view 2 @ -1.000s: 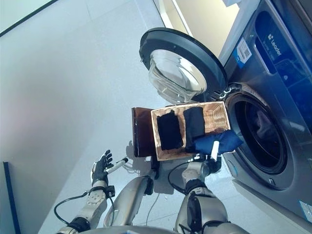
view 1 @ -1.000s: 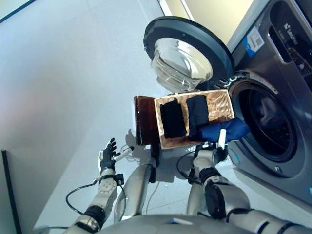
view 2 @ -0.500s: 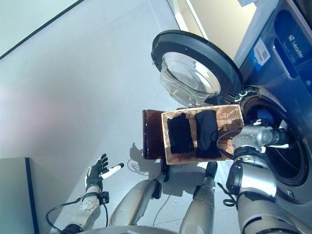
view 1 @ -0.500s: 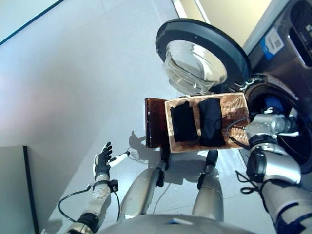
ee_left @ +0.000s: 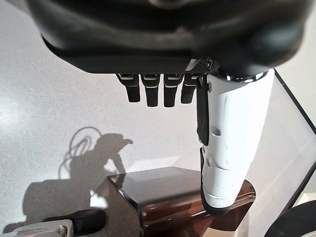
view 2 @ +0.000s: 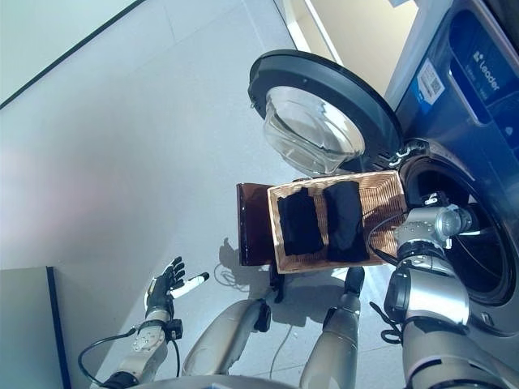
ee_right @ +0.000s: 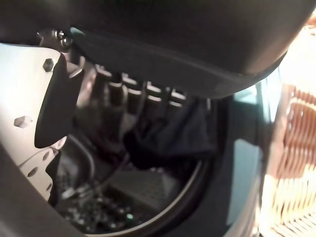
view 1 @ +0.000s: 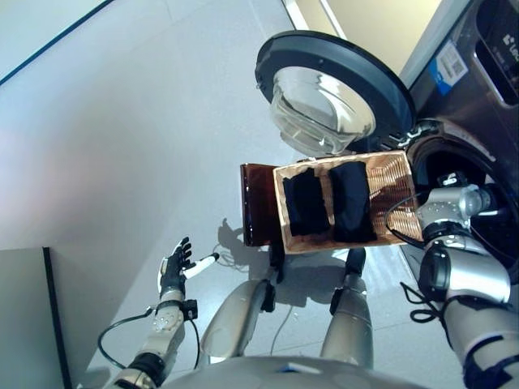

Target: Pick up the clothes and place them into the washing machine

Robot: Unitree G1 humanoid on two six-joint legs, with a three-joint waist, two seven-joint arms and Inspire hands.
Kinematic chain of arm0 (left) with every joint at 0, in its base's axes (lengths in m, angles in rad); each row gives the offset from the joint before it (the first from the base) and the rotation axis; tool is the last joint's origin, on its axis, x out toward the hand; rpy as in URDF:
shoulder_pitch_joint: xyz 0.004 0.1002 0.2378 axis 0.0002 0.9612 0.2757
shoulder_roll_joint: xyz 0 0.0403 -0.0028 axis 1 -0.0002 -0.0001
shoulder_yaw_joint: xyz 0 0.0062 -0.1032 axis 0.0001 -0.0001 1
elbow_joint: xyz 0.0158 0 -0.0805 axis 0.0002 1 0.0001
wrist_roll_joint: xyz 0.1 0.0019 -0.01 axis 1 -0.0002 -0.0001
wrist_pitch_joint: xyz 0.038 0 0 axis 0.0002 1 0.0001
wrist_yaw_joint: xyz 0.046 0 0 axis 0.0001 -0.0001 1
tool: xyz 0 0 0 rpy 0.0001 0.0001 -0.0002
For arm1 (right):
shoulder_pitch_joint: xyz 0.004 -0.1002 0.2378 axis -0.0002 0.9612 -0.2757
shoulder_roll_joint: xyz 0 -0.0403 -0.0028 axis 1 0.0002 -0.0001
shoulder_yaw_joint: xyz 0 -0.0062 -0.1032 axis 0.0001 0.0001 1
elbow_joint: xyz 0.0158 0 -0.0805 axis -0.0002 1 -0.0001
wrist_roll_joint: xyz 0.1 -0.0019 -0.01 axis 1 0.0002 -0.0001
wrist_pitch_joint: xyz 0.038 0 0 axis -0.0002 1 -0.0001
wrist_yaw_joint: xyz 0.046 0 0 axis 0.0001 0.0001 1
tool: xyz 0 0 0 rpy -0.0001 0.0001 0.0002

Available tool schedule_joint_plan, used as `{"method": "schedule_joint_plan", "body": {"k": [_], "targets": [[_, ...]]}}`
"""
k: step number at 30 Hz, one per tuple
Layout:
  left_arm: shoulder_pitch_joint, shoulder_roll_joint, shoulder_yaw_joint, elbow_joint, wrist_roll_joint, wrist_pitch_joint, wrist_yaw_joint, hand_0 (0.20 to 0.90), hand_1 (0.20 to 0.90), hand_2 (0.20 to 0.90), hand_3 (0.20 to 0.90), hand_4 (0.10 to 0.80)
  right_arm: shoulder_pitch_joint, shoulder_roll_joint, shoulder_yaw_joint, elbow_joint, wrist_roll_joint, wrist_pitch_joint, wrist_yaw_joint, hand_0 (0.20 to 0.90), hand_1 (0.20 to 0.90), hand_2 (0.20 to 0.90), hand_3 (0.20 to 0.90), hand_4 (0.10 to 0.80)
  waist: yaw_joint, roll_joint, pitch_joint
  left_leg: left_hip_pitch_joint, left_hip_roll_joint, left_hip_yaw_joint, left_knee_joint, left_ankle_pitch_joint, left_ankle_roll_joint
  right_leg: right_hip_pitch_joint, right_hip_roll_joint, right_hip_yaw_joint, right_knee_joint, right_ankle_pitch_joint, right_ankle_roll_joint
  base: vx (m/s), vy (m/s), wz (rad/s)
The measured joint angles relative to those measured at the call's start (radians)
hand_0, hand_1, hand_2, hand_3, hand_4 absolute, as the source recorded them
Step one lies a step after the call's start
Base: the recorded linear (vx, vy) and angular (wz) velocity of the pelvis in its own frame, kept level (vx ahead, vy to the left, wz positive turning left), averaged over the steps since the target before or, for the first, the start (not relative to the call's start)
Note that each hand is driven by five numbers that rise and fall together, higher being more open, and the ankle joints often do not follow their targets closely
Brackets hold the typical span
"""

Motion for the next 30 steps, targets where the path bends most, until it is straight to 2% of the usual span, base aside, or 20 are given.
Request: {"method": "schedule_joint_plan", "body": {"k": [5,8,15,21,23,30], "targets": [[0.0,0.0,0.0,0.001,0.0,0.0,0.0,0.9,0.9,0.9,0.9,0.8,0.001,0.001,0.001,0.006,-0.001,0.0,0.002,0.9,0.9,0.9,0.9,0.8,-0.003,-0.002,0.002,0.0,0.001,0.0,0.0,0.0,0.0,0.0,0.001,-0.001,0.0,0.0,0.0,0.0,0.0,0.0],[-0.005,0.0,0.001,0.006,0.002,0.0,0.004,0.9,0.9,0.9,0.9,0.8,-0.008,0.003,0.049,0.084,-0.058,0.016,0.0,0.9,0.9,0.9,0.9,0.8,-0.004,-0.014,0.01,0.002,0.005,0.0,0.003,0.0,0.0,0.002,0.005,-0.001,0.004,0.0,0.0,0.0,0.0,0.0],[-0.023,-0.005,0.009,0.021,0.022,0.008,0.014,0.9,0.9,0.9,0.9,0.8,0.021,0.101,0.14,0.126,-0.169,0.103,-0.001,0.9,0.9,0.9,0.9,0.8,-0.034,-0.061,0.039,0.022,0.012,-0.014,0.02,-0.006,-0.011,0.034,0.011,-0.012,0.011,-0.005,-0.007,-0.008,-0.046,0.02],[-0.027,-0.007,0.021,0.02,0.041,0.016,0.017,0.9,0.9,0.9,0.9,0.8,0.047,0.196,0.226,0.195,-0.259,0.163,0.026,0.9,0.9,0.9,0.9,0.8,-0.026,-0.086,0.047,0.016,0.016,-0.038,0.024,-0.002,-0.021,0.04,0.013,-0.036,0.019,-0.012,-0.008,0.011,-0.043,0.1],[-0.028,-0.008,0.035,0.02,0.05,0.016,0.016,0.9,0.9,0.9,0.9,0.8,0.048,0.215,0.237,0.208,-0.276,0.194,0.036,0.9,0.9,0.9,0.9,0.8,-0.026,-0.091,0.05,0.015,0.017,-0.051,0.029,-0.001,-0.022,0.051,0.015,-0.046,0.018,-0.014,-0.011,0.003,-0.035,0.18],[-0.033,0.002,0.05,0.018,0.079,0.03,0.019,0.9,0.9,0.9,0.9,0.8,0.046,0.251,0.296,0.228,-0.362,0.218,0.038,0.9,0.9,0.9,0.9,0.8,0.001,-0.139,0.05,-0.016,0.026,-0.079,0.056,-0.008,-0.029,0.051,0.022,-0.083,0.02,-0.018,-0.026,-0.005,-0.017,0.12]]}}
